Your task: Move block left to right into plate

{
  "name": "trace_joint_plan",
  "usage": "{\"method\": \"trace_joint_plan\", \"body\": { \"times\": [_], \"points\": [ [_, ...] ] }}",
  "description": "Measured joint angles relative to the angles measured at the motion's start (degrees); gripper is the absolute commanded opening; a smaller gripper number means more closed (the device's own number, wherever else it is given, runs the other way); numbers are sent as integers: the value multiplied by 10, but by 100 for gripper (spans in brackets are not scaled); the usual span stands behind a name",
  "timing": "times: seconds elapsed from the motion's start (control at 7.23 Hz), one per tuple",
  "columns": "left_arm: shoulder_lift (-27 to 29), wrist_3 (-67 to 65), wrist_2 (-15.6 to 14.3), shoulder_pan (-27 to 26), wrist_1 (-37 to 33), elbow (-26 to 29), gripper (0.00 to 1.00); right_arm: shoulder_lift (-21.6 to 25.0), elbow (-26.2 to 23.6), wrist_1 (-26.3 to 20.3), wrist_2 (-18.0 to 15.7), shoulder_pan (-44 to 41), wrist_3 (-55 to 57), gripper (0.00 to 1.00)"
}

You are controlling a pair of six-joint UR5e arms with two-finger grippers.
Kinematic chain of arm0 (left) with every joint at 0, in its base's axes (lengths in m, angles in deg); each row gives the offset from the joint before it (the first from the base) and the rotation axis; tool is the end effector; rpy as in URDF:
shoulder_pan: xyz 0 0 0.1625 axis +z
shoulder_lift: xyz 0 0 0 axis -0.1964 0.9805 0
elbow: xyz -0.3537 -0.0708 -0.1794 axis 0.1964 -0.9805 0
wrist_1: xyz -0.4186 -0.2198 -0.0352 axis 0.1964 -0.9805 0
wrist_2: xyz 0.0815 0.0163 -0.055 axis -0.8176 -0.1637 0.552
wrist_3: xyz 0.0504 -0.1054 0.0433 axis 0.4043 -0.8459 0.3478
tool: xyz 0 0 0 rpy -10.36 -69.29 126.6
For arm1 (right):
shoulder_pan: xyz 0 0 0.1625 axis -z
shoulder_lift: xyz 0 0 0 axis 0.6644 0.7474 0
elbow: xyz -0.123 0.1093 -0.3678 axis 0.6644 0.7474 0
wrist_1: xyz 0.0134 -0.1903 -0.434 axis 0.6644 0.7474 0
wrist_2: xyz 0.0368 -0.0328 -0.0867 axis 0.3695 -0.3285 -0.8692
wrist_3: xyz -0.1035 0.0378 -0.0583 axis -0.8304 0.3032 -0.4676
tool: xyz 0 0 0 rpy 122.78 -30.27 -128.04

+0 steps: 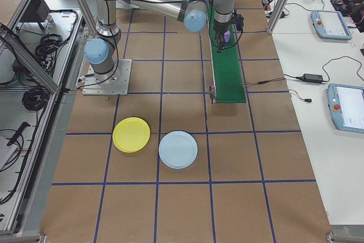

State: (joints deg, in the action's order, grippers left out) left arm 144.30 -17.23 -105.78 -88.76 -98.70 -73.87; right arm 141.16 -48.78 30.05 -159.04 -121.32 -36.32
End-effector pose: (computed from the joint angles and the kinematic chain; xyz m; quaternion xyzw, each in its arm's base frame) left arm 0.0003 -0.7023 0.1613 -0.0945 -0.9890 0.1031 0.0481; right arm 0.0196 -0.6617 0.3143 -0.0154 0.9994 -0.0273 0.0123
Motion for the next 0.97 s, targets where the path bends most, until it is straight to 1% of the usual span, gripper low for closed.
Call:
{"method": "trace_joint_plan", "body": {
  "times": [0.14, 0.41, 0.69, 0.83, 0.97],
  "points": [
    [0, 0, 1, 0, -1, -3, 99, -1, -3, 4, 5, 2, -16, 100],
    [0, 1, 2, 0, -2, -4, 77, 1, -8, 8, 4, 24, -46, 100],
    [0, 3, 2, 0, -1, -3, 57, 3, -12, 12, 2, 35, -49, 100],
    [0, 3, 2, 0, -1, -3, 53, 0, -12, 16, 4, 37, -47, 100],
    [1, 3, 2, 0, -1, -1, 53, -4, -12, 25, 5, 38, -47, 100]
  ]
}}
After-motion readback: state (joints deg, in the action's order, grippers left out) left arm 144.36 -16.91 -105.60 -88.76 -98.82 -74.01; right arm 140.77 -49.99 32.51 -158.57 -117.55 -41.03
